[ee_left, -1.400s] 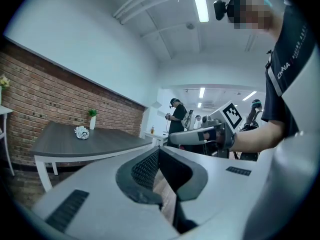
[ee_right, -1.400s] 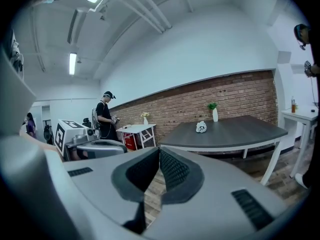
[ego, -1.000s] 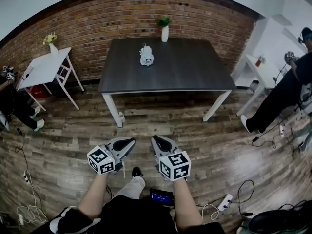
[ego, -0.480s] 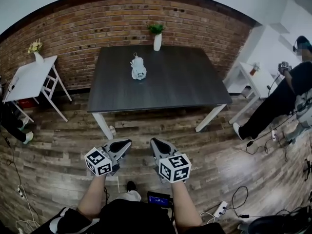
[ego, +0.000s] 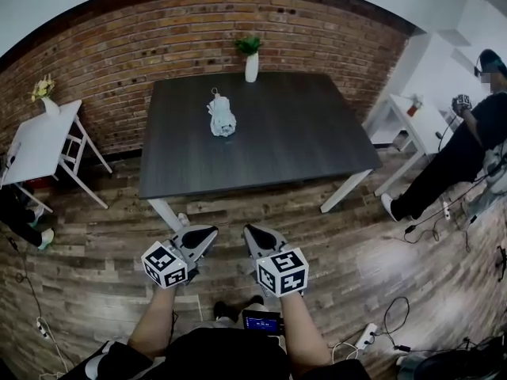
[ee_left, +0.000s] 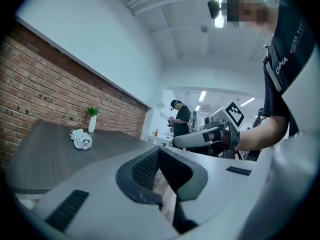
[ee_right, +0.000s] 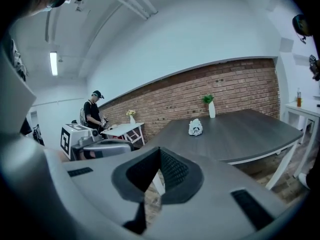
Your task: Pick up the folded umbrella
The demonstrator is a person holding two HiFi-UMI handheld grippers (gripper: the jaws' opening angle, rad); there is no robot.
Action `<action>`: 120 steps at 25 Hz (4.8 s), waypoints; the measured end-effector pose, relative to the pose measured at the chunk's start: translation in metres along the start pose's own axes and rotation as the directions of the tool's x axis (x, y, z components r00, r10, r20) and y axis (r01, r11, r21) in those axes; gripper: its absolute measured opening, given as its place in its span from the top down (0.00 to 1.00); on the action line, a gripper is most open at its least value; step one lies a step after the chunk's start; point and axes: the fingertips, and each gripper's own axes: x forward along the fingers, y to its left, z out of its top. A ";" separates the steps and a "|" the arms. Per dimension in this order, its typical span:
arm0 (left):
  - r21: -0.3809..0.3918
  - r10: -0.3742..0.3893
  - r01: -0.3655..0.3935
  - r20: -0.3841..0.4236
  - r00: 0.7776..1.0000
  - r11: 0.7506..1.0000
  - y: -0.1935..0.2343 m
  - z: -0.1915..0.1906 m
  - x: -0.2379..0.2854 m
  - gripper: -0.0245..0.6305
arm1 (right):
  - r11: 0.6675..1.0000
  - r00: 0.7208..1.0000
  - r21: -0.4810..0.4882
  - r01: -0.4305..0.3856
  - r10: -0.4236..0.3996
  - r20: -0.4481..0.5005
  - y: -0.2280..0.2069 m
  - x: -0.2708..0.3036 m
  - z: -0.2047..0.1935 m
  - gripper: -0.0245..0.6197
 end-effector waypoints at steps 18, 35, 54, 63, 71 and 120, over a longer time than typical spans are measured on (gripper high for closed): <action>0.029 0.071 -0.070 -0.035 0.997 0.997 0.124 0.033 0.110 0.96 | 0.996 0.996 0.036 -0.086 0.086 0.009 -0.126 0.116 0.071 0.95; -0.033 0.206 -0.208 -0.059 0.977 0.978 0.197 0.034 0.175 0.96 | 0.982 0.983 0.068 -0.178 0.180 -0.027 -0.208 0.177 0.089 0.95; -0.065 0.150 -0.153 -0.049 0.988 0.986 0.354 0.063 0.234 0.96 | 0.992 0.995 0.075 -0.098 0.099 -0.013 -0.270 0.308 0.160 0.95; -0.097 0.132 -0.138 -0.061 0.989 0.986 0.388 0.060 0.246 0.96 | 0.993 0.997 0.091 -0.075 0.077 -0.023 -0.284 0.338 0.169 0.95; -0.127 0.202 -0.209 -0.066 0.977 0.970 0.405 0.058 0.261 0.96 | 0.987 0.990 0.086 -0.132 0.136 -0.039 -0.305 0.353 0.180 0.95; -0.033 0.635 -0.764 -0.533 0.559 0.645 0.558 -0.062 0.326 0.36 | 0.902 0.876 0.008 -0.431 0.420 -0.236 -0.365 0.461 0.183 0.95</action>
